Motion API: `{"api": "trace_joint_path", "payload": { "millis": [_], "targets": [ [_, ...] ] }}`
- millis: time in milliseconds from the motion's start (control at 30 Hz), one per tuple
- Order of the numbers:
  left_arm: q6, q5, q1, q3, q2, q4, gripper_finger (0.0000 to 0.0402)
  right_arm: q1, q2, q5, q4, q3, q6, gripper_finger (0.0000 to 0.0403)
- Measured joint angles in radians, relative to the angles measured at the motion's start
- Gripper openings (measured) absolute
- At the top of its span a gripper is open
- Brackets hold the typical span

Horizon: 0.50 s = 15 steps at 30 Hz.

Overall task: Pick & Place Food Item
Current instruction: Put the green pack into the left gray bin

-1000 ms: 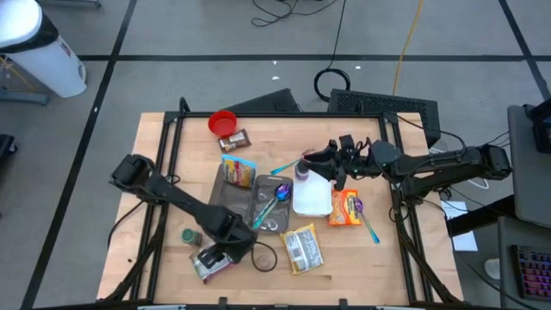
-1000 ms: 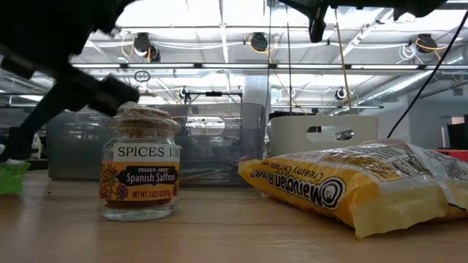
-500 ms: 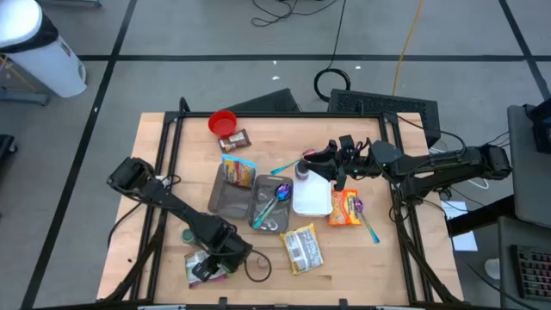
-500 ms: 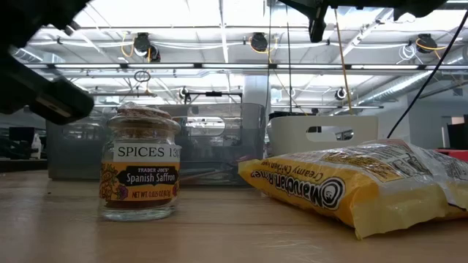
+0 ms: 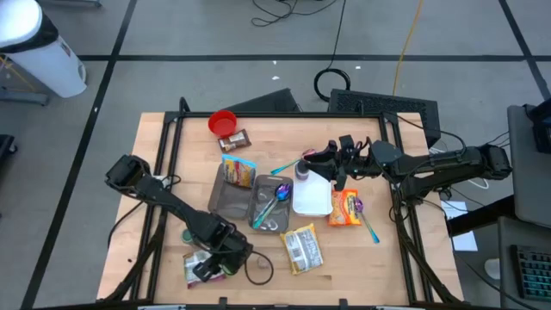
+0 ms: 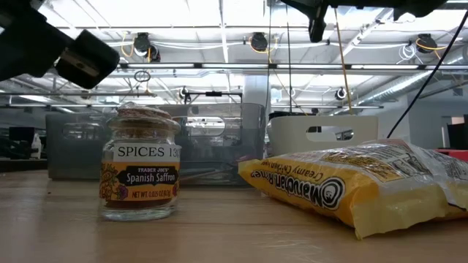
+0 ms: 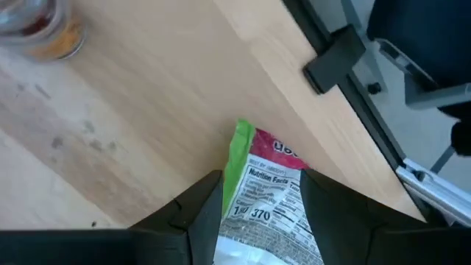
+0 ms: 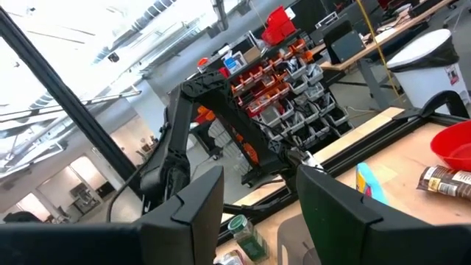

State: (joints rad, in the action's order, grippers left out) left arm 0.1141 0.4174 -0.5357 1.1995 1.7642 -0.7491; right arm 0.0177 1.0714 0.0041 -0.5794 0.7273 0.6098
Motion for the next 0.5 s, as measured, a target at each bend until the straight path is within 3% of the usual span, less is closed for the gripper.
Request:
{"api": "trace_joint_path", "payload": {
  "millis": [300,500],
  "targets": [
    [0.018,0.028,0.077,0.001,0.02,0.005,0.0191,0.0,0.0,-0.105,0.001,0.0,0.034,0.0164],
    [0.04,0.056,0.088,0.001,0.023,0.011,0.0191,0.0,0.0,-0.111,0.0,0.0,0.041,0.0164]
  ]
}}
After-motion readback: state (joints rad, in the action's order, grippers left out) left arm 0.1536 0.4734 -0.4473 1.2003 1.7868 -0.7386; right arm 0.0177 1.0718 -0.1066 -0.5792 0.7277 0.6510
